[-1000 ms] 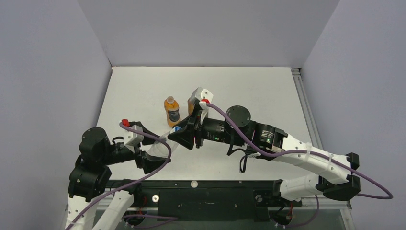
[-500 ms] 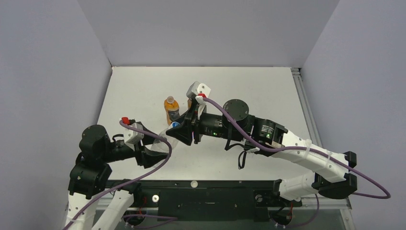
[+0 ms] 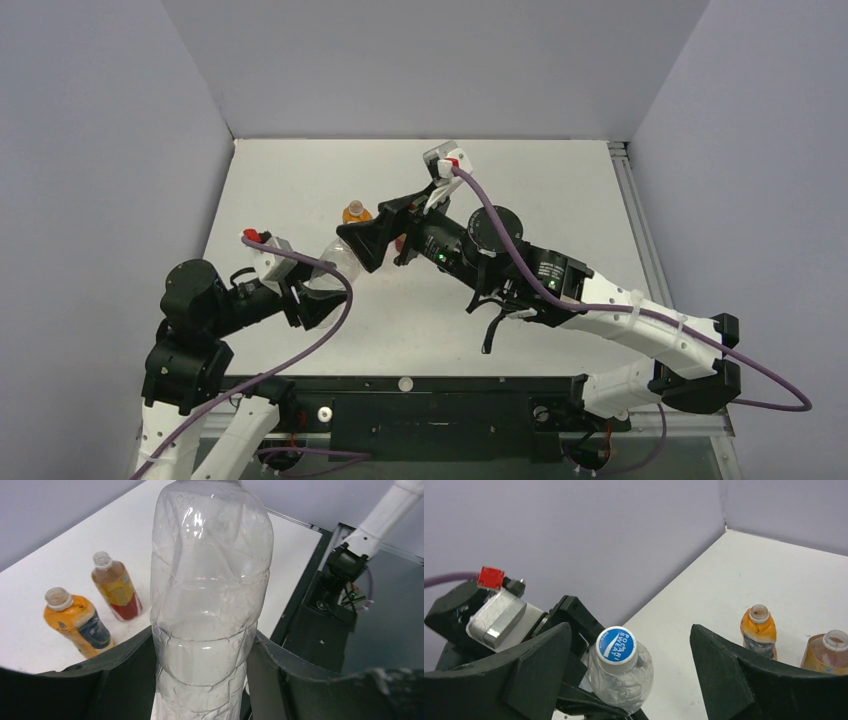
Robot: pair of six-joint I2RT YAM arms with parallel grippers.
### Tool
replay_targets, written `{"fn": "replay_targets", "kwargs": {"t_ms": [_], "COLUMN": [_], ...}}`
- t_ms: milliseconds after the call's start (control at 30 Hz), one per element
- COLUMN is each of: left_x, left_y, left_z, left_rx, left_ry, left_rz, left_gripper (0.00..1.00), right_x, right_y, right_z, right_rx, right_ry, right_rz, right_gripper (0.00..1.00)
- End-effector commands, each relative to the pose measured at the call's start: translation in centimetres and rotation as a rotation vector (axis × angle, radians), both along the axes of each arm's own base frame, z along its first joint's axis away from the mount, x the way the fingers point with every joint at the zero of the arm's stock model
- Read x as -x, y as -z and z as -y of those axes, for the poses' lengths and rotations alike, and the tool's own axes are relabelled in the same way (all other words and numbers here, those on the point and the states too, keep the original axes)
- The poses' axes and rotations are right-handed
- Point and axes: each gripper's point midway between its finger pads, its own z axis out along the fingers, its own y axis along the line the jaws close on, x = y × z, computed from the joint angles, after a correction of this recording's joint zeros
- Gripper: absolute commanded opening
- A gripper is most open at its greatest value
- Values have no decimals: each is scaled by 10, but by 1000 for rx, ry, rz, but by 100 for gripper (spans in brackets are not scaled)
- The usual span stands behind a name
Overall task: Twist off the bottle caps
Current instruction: Unscrew the bottle cap from the plastic bottle.
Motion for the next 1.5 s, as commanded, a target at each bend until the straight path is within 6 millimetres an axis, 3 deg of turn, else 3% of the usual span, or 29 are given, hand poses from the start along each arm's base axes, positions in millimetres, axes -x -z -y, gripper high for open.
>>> {"fn": "replay_targets", "kwargs": {"t_ms": [0,133,233,300,633,833,1167,1233,1267,1300,1333,1367,1467], "left_x": [-30,-32,-33,-33,-38,-37,-30,-24,-18,-12,-1,6,38], "left_y": [-16,-19,-20,-22,-23,-21,-26,-29,-33,-35,-39,-42,-55], "left_z": [-15,-20,-21,-21,-19,-18,-15,-11,-7,-3,4,8,24], "left_rx": [0,9,11,13,28,26,66,93,104,119,129,143,197], "left_ry": [-162,-198,-204,-206,-210,-199,-187,-157,-116,-88,-8,32,242], "left_rz": [112,145,153,155,147,139,106,82,81,65,65,47,-24], "left_gripper": [8,8,8,8,8,8,8,8,8,8,8,8,8], "right_x": [-19,-19,-20,-21,-20,-22,-21,-17,-7,-7,10,12,45], "right_y": [-27,-26,-31,-30,-29,-27,-23,-25,-39,-32,-45,-42,-55], "right_z": [7,0,-5,-9,-24,-29,-30,-28,-25,-24,-20,-19,-6], "right_rx": [-125,-143,-152,-148,-141,-127,-109,-107,-138,-125,-156,-153,-189], "right_ry": [173,171,167,166,137,133,96,44,-21,-45,-144,-185,-360], "right_rz": [-76,-99,-105,-108,-110,-107,-86,-57,-18,-8,31,44,125], "right_gripper": [83,75,61,58,57,50,21,19,18,18,19,19,19]}}
